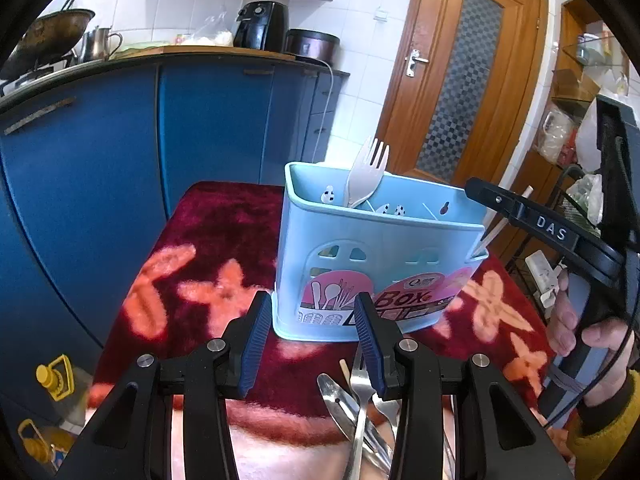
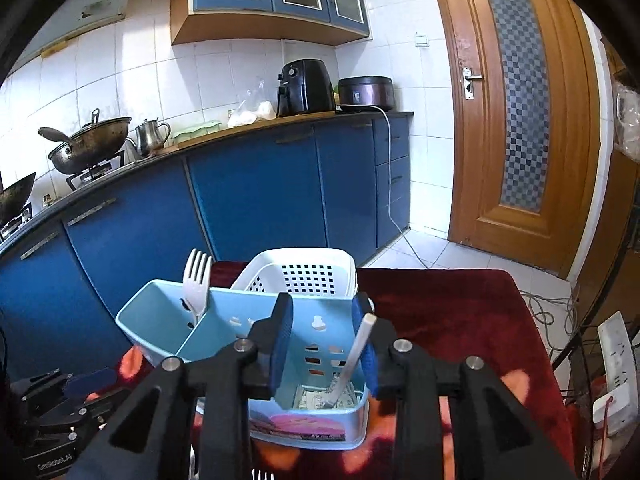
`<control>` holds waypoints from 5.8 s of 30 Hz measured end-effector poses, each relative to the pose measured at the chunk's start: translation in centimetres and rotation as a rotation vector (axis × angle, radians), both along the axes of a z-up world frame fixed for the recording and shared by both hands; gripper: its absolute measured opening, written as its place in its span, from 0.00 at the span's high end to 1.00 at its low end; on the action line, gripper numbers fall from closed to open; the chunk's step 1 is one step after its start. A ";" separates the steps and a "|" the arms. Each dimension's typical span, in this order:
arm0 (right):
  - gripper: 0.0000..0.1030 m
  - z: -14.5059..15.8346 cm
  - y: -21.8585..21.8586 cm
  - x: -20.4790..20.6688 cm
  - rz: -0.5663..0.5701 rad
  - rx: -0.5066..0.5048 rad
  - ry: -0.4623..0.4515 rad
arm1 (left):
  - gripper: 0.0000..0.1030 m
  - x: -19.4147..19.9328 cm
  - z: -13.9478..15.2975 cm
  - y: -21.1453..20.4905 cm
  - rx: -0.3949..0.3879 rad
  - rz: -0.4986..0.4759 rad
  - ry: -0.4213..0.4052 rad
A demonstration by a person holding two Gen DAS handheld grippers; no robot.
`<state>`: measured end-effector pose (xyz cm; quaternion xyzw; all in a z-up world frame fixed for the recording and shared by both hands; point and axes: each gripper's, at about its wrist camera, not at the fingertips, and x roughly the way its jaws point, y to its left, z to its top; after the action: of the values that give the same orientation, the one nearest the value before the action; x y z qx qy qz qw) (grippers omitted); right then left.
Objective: Organize utensils
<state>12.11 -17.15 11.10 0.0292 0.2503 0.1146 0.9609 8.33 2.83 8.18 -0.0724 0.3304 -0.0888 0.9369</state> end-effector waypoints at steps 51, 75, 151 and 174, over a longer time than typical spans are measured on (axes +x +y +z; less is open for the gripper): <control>0.67 -8.4 -3.7 -10.7 0.019 0.041 0.367 | 0.57 0.2 -5.6 -5.4 0.092 -0.126 0.178; 0.67 -9.3 -4.0 -10.5 0.030 0.055 0.381 | 0.76 2.3 -6.1 -5.1 0.022 -0.096 0.156; 0.67 -7.5 1.1 -10.8 0.151 0.007 0.345 | 0.99 -4.0 -2.2 2.0 -0.129 -0.094 0.052; 0.68 -10.3 12.1 -6.9 0.414 -0.120 0.484 | 0.98 -5.7 -1.5 8.0 -0.022 0.049 0.032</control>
<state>5.21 -5.06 0.79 -0.0525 0.4785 0.2825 0.8297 2.67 10.84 6.73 -0.0923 0.3427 -0.0682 0.9324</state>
